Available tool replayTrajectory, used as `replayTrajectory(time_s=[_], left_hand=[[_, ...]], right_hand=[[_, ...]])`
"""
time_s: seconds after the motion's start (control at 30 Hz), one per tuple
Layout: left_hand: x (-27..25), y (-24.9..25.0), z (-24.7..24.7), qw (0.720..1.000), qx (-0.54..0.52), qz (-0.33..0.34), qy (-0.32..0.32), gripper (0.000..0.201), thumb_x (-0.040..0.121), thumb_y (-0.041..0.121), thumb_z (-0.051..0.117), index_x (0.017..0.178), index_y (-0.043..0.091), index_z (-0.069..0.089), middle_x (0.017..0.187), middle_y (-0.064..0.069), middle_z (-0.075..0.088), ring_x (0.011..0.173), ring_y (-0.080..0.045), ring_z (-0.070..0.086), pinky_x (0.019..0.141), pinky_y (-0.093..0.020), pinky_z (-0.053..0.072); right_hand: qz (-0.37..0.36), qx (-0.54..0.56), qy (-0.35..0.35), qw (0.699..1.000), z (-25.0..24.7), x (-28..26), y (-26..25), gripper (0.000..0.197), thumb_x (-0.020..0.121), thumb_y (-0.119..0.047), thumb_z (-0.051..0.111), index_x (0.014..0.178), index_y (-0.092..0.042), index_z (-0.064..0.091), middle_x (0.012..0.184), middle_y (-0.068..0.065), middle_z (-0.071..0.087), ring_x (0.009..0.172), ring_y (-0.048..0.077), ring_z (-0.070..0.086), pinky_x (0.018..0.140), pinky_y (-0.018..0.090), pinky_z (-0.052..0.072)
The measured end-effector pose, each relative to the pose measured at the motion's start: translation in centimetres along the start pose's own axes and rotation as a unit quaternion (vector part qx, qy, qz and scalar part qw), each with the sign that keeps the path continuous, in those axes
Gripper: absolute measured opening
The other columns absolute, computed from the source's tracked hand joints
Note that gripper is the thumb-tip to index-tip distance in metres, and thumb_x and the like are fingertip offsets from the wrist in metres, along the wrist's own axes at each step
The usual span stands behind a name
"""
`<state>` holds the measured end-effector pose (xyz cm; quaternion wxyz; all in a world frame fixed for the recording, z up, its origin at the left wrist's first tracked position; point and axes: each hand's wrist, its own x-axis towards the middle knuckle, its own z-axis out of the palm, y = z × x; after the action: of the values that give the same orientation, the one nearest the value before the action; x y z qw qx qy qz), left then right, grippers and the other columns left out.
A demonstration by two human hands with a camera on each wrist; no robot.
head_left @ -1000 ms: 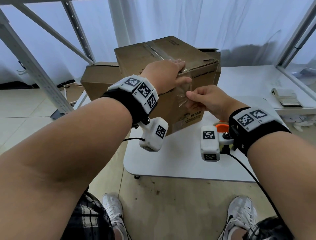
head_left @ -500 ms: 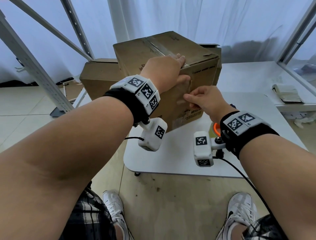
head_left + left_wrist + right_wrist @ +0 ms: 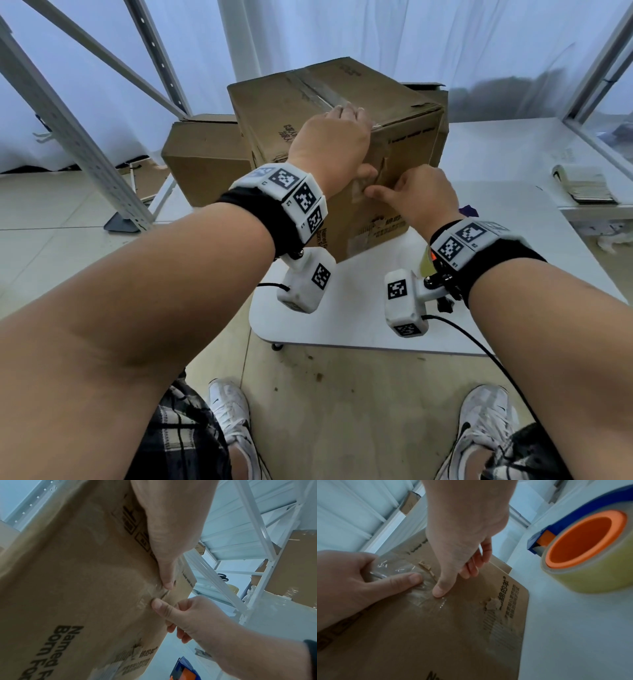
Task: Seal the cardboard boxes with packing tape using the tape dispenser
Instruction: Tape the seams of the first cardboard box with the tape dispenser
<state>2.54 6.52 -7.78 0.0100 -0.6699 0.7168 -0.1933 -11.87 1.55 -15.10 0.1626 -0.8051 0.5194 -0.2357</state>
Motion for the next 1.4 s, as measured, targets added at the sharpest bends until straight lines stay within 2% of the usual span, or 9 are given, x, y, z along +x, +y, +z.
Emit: replayTrajectory(time_s=[0.17, 0.27, 0.37, 0.47, 0.6, 0.9, 1.07, 1.3, 1.4], left_hand=[[-0.4, 0.4, 0.1, 0.996, 0.082, 0.035, 0.009, 0.091, 0.074, 0.058, 0.066, 0.137, 0.005, 0.026, 0.138, -0.02, 0.039, 0.124, -0.037, 0.044, 0.101, -0.044, 0.039], [-0.3, 0.9, 0.3, 0.996, 0.079, 0.028, 0.018, 0.073, 0.083, 0.052, 0.061, 0.132, 0.006, 0.032, 0.129, -0.017, 0.047, 0.113, -0.034, 0.05, 0.095, -0.041, 0.041], [-0.2, 0.7, 0.2, 0.999, 0.009, 0.023, 0.043, 0.044, 0.094, 0.039, 0.049, 0.125, 0.008, 0.042, 0.121, -0.011, 0.055, 0.107, -0.031, 0.056, 0.079, -0.037, 0.046], [0.0, -0.2, -0.3, 0.998, -0.024, 0.033, 0.047, 0.029, 0.1, 0.029, 0.042, 0.122, 0.01, 0.047, 0.113, -0.007, 0.06, 0.103, -0.029, 0.059, 0.075, -0.039, 0.049], [0.3, -1.7, -1.2, 0.996, -0.067, 0.057, 0.023, 0.037, 0.102, 0.034, 0.033, 0.127, 0.015, 0.053, 0.106, -0.006, 0.066, 0.094, -0.027, 0.062, 0.078, -0.037, 0.049], [-1.1, -4.8, -1.3, 0.954, -0.3, -0.005, -0.009, 0.035, 0.101, 0.032, 0.04, 0.13, 0.025, 0.057, 0.132, 0.005, 0.058, 0.12, -0.012, 0.05, 0.095, -0.02, 0.032], [-1.1, -4.2, -1.4, 0.972, -0.237, 0.006, 0.005, 0.039, 0.101, 0.037, 0.036, 0.132, 0.022, 0.055, 0.13, 0.001, 0.06, 0.117, -0.018, 0.053, 0.096, -0.03, 0.039], [-0.9, -0.8, 0.0, 0.999, 0.047, 0.015, -0.005, 0.095, 0.078, 0.075, 0.046, 0.145, 0.01, 0.027, 0.134, -0.013, 0.05, 0.116, -0.031, 0.053, 0.087, -0.041, 0.047], [-0.5, 0.1, 0.1, 0.996, 0.084, 0.0, 0.038, 0.066, 0.091, 0.06, 0.039, 0.129, 0.006, 0.042, 0.121, -0.015, 0.058, 0.104, -0.032, 0.059, 0.08, -0.039, 0.044]], right_hand=[[-0.067, -0.03, -0.011, 0.997, -2.5, 0.8, -0.2, 0.034, 0.08, -0.04, 0.07, 0.067, -0.02, 0.045, 0.069, -0.004, 0.052, 0.067, 0.017, 0.051, 0.061, 0.029, 0.04], [-0.127, -0.059, 0.046, 0.989, -4.4, 1.1, -1.0, 0.022, 0.079, -0.027, 0.065, 0.084, -0.016, 0.047, 0.089, 0.0, 0.05, 0.083, 0.023, 0.049, 0.068, 0.032, 0.038], [-0.199, -0.105, 0.084, 0.971, -5.7, 1.8, -1.6, 0.062, 0.073, -0.031, 0.07, 0.126, -0.014, 0.044, 0.126, 0.012, 0.042, 0.117, 0.031, 0.041, 0.097, 0.041, 0.035], [-0.224, -0.163, -0.003, 0.961, -5.5, 2.3, -2.1, 0.101, 0.071, -0.04, 0.073, 0.151, -0.019, 0.014, 0.151, 0.01, 0.025, 0.141, 0.028, 0.02, 0.118, 0.045, 0.011], [-0.208, -0.2, 0.021, 0.957, -3.1, 2.1, -2.4, 0.104, 0.064, -0.063, 0.073, 0.147, -0.021, 0.027, 0.147, 0.005, 0.034, 0.138, 0.027, 0.026, 0.116, 0.043, 0.007], [-0.274, -0.108, 0.067, 0.953, -4.1, 3.6, -1.5, 0.059, 0.083, -0.048, 0.06, 0.13, -0.014, 0.058, 0.132, 0.012, 0.058, 0.123, 0.035, 0.05, 0.106, 0.047, 0.035], [-0.264, -0.218, 0.057, 0.938, -2.7, 2.4, -1.4, 0.097, 0.059, -0.053, 0.081, 0.138, -0.012, 0.042, 0.136, 0.015, 0.046, 0.129, 0.036, 0.039, 0.113, 0.048, 0.018], [-0.26, -0.115, 0.041, 0.958, -4.9, 3.5, -1.5, 0.053, 0.089, -0.035, 0.063, 0.138, -0.022, 0.05, 0.141, 0.005, 0.051, 0.132, 0.028, 0.044, 0.109, 0.039, 0.029], [-0.264, -0.079, 0.034, 0.961, -4.9, 3.6, -1.4, 0.043, 0.094, -0.026, 0.057, 0.137, -0.02, 0.052, 0.141, 0.006, 0.051, 0.134, 0.026, 0.042, 0.111, 0.035, 0.027]])
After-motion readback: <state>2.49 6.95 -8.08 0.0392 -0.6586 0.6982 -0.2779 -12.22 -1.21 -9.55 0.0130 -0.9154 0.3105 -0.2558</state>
